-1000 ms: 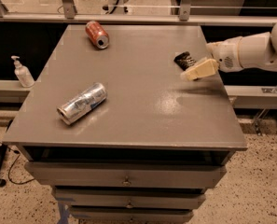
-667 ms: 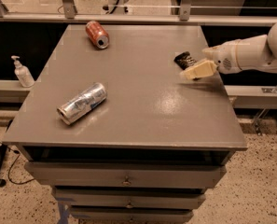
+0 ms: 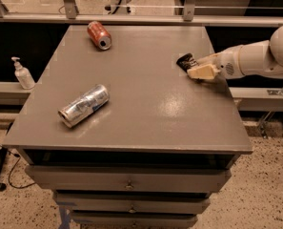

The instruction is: Move rxbar chocolate near redbull can

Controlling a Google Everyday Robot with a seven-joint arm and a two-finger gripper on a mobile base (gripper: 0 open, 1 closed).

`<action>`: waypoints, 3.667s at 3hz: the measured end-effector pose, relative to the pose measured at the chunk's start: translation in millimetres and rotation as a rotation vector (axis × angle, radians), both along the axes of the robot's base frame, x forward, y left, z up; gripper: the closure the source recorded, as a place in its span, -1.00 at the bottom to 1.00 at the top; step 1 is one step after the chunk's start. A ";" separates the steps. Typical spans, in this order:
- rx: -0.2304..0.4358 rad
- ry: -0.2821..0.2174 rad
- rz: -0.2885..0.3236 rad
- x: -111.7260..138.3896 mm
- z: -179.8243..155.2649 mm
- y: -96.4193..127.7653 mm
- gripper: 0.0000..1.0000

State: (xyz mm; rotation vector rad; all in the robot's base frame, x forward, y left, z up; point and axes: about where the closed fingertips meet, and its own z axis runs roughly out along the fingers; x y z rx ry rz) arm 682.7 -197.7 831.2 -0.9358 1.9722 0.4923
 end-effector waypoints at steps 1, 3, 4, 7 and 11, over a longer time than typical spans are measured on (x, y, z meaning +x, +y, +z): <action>0.007 0.001 0.009 -6.1 4.4 1.4 0.76; 0.018 -0.069 0.114 -20.7 59.5 19.6 1.00; 0.010 -0.125 0.171 -31.6 96.9 27.7 1.00; 0.005 -0.189 0.292 -48.5 91.7 80.4 1.00; -0.103 -0.236 0.423 -109.4 27.3 172.5 1.00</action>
Offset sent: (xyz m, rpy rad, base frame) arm -0.0242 0.0141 0.0645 0.0226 -0.0752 0.1081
